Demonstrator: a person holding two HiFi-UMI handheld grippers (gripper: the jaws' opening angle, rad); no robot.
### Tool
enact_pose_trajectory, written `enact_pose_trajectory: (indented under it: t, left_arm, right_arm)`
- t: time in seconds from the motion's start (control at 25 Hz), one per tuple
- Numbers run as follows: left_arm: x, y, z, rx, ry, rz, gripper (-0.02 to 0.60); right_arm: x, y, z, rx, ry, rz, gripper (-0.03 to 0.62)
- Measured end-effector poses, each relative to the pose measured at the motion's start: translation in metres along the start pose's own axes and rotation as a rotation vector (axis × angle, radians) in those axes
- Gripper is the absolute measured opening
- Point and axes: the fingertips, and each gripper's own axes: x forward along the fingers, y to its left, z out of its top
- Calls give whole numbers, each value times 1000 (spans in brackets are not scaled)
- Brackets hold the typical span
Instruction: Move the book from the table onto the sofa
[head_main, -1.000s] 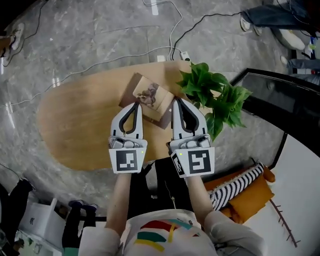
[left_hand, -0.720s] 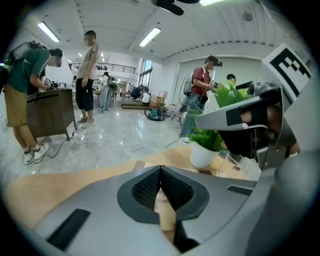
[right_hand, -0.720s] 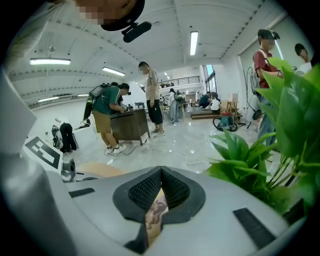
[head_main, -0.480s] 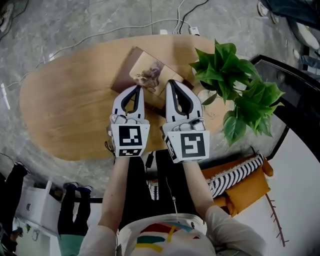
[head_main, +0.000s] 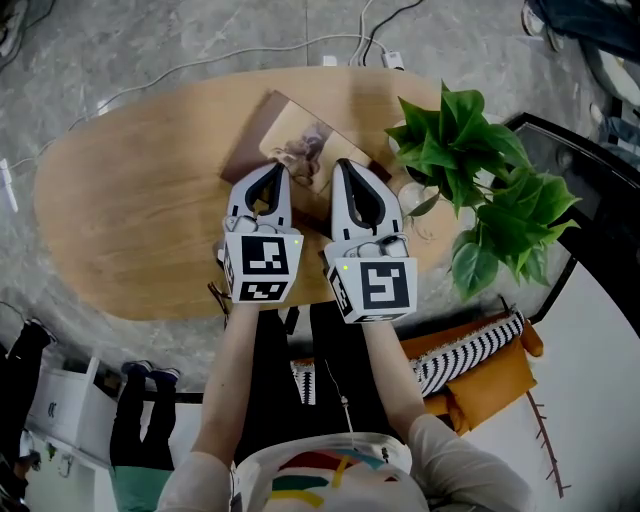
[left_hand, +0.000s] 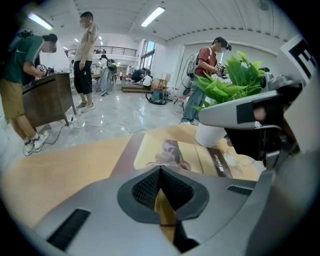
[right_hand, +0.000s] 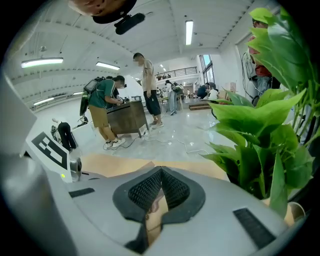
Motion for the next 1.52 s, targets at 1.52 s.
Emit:
enact_pose_trajectory:
  t: [1.52]
  left_arm:
    - [40,118,108,77,-140,122,7]
  right_arm:
    - [139,13,170,254,-162,543,245]
